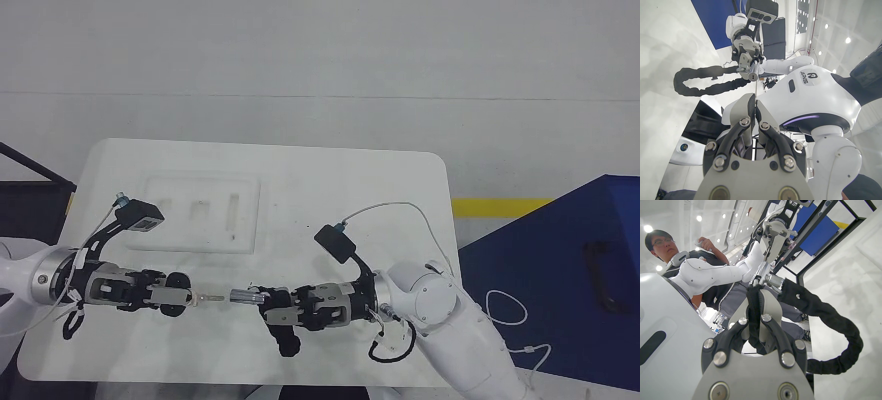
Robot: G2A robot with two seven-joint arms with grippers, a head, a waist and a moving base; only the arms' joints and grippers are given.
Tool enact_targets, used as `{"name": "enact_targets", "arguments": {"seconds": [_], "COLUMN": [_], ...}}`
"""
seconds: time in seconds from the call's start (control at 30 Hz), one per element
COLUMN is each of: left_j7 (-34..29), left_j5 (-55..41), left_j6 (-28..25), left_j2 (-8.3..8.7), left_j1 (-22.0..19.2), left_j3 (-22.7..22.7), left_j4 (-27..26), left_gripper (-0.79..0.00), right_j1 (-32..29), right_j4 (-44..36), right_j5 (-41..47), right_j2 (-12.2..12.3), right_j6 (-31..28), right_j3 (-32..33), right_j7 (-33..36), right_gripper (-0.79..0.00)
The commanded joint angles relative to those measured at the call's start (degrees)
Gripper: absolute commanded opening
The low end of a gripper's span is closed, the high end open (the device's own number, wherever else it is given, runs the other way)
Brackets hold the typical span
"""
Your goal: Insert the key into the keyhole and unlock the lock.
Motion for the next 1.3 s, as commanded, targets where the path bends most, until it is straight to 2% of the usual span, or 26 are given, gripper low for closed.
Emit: {"name": "enact_targets", "arguments": {"seconds": [0.0,0.7,1.27], "left_j7": [0.0,0.0,0.0], "left_j5": [0.01,0.37,-0.07], "left_j6": [-0.06,-1.09,-1.69], "left_j2": [0.26,2.2,2.79], "left_j1": [-0.06,-1.79,-3.07], "left_j3": [0.19,3.07,4.86], "left_j4": [-0.03,0.73,0.82], "left_gripper": [-0.785,-0.785,-0.785], "right_j1": [0.12,1.0,1.41], "right_j4": [-0.02,0.06,-0.05], "right_j5": [-0.17,-0.27,-0.46], "right_j2": [0.04,0.57,1.09], "right_j6": [0.0,-0.3,-0.76], "right_j3": [-0.19,-1.61,-2.16], "right_j7": [-0.06,-0.83,-0.93], "right_gripper": [-0.785,-0.785,-0.785]}}
